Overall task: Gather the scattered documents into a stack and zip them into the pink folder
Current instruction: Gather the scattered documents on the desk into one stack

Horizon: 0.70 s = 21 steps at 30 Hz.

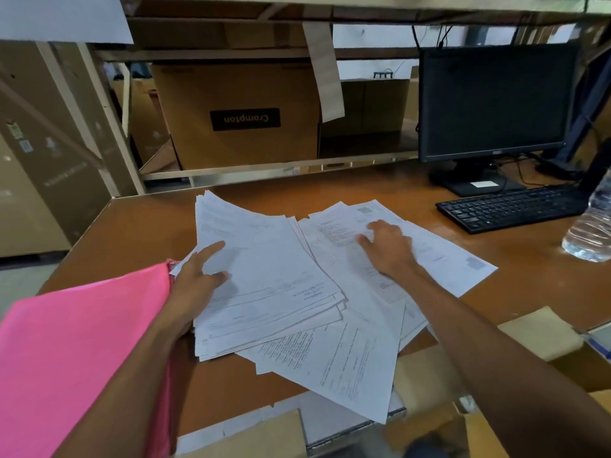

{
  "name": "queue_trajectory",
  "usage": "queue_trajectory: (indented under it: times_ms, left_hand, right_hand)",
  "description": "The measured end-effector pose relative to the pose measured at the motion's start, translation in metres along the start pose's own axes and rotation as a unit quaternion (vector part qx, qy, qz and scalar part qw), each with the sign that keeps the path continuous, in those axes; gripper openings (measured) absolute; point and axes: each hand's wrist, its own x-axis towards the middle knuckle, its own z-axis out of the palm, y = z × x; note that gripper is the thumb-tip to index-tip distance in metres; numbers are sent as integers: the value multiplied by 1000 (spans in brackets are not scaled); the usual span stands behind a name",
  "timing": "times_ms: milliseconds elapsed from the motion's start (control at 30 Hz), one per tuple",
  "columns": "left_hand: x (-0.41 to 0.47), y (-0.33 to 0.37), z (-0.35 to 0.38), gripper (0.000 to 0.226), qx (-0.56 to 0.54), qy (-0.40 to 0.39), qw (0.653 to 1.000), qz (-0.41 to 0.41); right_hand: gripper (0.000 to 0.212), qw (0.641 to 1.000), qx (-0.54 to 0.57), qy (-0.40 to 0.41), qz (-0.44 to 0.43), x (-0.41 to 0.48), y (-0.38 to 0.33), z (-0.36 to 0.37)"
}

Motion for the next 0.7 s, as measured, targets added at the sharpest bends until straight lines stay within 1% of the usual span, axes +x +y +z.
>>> queue_trajectory:
  times_ms: [67, 133, 167, 233, 300, 367, 400, 433, 467, 500, 533, 567, 600, 633, 667, 700]
  left_hand:
    - [2, -3, 0, 56, 7, 1, 1000, -7]
    - [3, -5, 1, 56, 11, -4, 1000, -14]
    - [3, -5, 1, 55, 13, -7, 1000, -11]
    - [2, -3, 1, 55, 19, -6, 1000, -4]
    - [1, -2, 1, 55, 25, -3, 1000, -2]
    - [-1, 0, 2, 55, 34, 2, 999, 0]
    - [-2, 1, 3, 54, 37, 5, 999, 2]
    - [-2, 1, 3, 54, 38, 8, 999, 2]
    - [-2, 1, 2, 54, 34, 9, 999, 1]
    - [-2, 1, 2, 54, 32, 10, 999, -3]
    - [-2, 1, 2, 54, 29, 10, 1000, -7]
    - [-1, 1, 2, 55, 29, 8, 999, -13]
    - [-1, 1, 2, 56, 28, 7, 999, -19]
    - [-2, 2, 3, 56, 29, 6, 999, -24]
    - [-2, 3, 3, 57, 28, 8, 999, -28]
    - [-3, 3, 3, 56, 27, 8, 999, -29]
  right_hand:
    - [73, 994, -78, -33, 73, 10, 37, -10]
    - [86, 987, -93, -66, 116, 15, 63, -20]
    - [87, 987, -82, -66, 118, 16, 71, -25]
    - [77, 993, -46, -45, 102, 18, 77, -33]
    - [63, 995, -21, -43, 89, 19, 76, -45]
    - [38, 994, 15, -54, 95, 18, 76, -55]
    - [24, 993, 43, -45, 101, 17, 77, -57]
    - [14, 991, 77, -24, 105, 18, 78, -58]
    - [14, 989, 109, 16, 99, 18, 79, -59]
    - [20, 984, 146, 74, 78, 20, 79, -60]
    - [25, 970, 197, 133, 46, 21, 78, -61]
    - [27, 946, 271, 175, 18, 21, 74, -64]
    - [28, 912, 365, 188, 3, 18, 68, -69]
    - [29, 871, 460, 170, 5, 18, 61, -72]
    - [28, 828, 543, 136, 12, 15, 52, -75]
    - [28, 795, 598, 99, 20, 12, 43, -77]
